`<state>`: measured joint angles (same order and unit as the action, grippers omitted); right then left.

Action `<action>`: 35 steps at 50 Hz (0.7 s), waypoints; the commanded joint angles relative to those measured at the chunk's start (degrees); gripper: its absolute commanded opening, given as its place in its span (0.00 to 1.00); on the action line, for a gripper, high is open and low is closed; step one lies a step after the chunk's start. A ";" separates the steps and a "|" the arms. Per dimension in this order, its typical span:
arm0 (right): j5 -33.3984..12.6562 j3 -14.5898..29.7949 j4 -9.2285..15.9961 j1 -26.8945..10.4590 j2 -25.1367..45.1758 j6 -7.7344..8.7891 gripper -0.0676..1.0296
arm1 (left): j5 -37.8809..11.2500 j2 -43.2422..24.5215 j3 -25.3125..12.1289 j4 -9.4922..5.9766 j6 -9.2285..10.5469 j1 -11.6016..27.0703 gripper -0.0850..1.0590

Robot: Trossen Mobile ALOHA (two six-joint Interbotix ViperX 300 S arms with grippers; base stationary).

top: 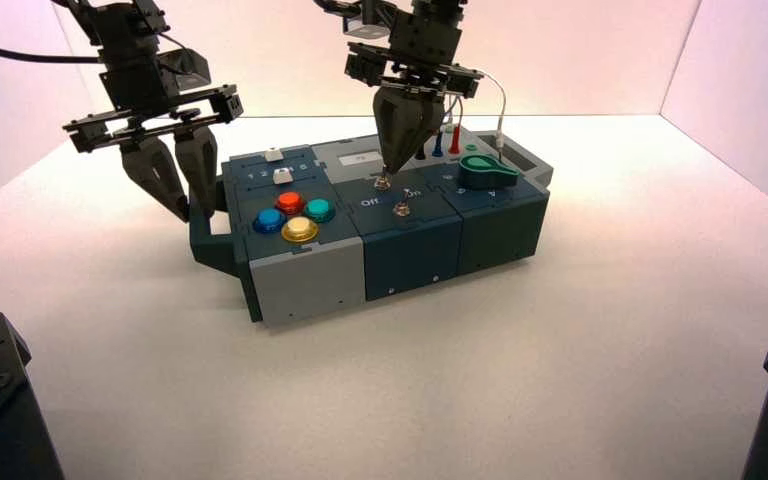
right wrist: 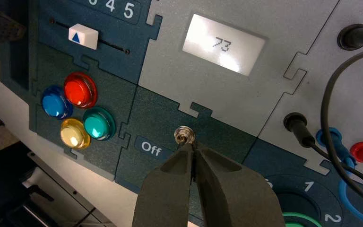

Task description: Flip the top switch off with the right gripper.

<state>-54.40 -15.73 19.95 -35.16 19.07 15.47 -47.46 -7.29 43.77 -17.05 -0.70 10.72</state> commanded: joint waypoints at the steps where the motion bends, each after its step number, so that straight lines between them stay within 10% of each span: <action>1: -1.32 2.29 1.76 -3.69 -1.32 0.00 0.04 | 1.05 0.09 -0.79 0.62 -1.05 -0.18 0.05; 35: -1.93 4.75 1.32 -4.57 -2.99 -0.53 0.04 | 0.35 -0.35 -1.05 0.62 -1.14 -0.26 0.05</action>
<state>-56.25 -12.74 21.18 -39.55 18.98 14.94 -47.64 -7.47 43.51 -16.88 -0.97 10.63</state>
